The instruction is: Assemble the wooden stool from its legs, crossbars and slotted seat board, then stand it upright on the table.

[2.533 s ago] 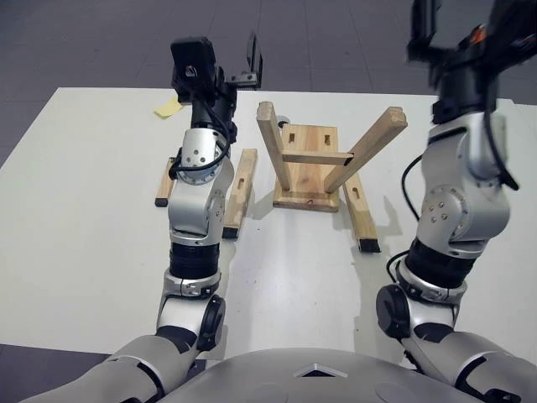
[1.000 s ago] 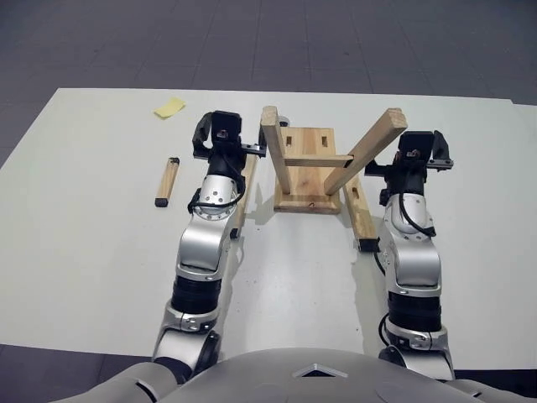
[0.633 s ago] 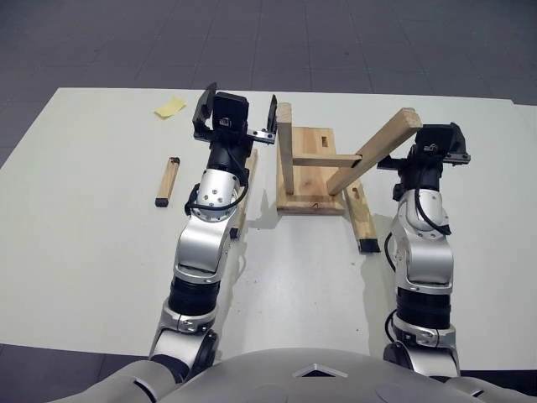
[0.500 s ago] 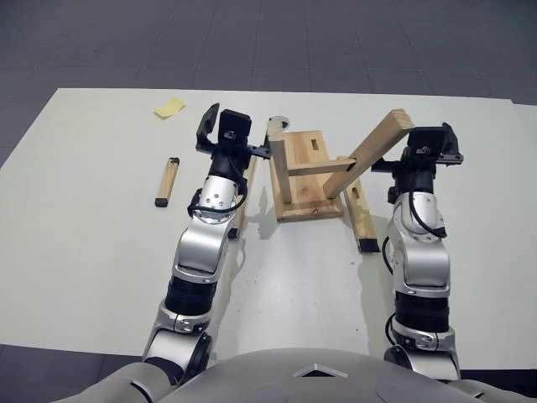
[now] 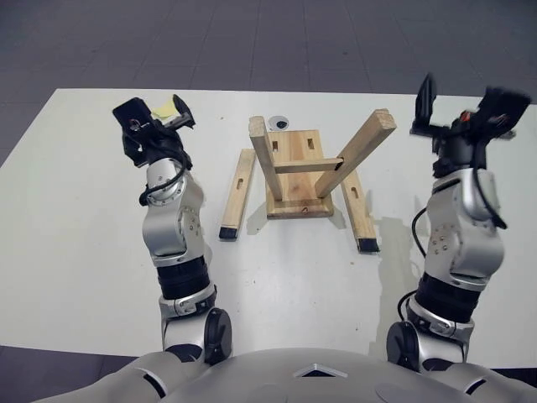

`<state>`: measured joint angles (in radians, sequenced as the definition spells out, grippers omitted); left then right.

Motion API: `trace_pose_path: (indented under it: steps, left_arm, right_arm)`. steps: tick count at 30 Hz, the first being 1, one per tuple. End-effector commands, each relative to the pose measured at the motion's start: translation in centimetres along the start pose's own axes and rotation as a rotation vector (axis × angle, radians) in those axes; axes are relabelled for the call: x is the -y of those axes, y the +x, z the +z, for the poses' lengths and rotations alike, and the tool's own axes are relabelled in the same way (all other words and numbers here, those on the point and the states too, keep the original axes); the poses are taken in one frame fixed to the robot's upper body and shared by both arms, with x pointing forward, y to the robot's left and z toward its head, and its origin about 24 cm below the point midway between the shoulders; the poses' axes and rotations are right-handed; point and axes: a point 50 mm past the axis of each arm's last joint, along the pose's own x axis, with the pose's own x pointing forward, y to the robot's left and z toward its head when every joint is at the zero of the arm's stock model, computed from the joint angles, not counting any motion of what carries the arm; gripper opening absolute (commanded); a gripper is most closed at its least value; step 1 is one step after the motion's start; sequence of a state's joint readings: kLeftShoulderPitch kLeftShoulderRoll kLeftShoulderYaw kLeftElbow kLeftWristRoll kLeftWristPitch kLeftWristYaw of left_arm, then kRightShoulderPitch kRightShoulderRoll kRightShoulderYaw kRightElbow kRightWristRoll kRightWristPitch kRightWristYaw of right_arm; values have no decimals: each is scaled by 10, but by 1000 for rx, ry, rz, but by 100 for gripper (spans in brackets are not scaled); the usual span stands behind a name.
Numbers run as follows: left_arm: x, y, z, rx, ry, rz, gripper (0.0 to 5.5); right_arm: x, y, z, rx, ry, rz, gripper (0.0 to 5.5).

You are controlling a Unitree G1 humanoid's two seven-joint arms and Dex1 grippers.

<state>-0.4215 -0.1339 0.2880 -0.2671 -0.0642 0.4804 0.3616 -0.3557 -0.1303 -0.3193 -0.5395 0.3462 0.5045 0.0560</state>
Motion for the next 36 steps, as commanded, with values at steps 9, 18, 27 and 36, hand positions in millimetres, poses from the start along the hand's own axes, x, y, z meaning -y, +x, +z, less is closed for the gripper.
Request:
trace_pose_path:
  steps: [9, 18, 27, 36]
  left_arm:
    - [13, -5, 26, 197, 52, -85, 540]
    - [18, -4, 14, 152, 30, -76, 540]
    - [18, -4, 8, 136, 33, -65, 540]
    - [19, -3, 3, 115, 36, -61, 540]
  right_arm:
    - [-100, -24, 10, -199, 56, 953, 537]
    - [-111, -26, -74, -452, -69, 899, 476]
    - [-115, -32, -84, -481, -28, 916, 334]
    - [-95, -29, -82, -494, -24, 1004, 219]
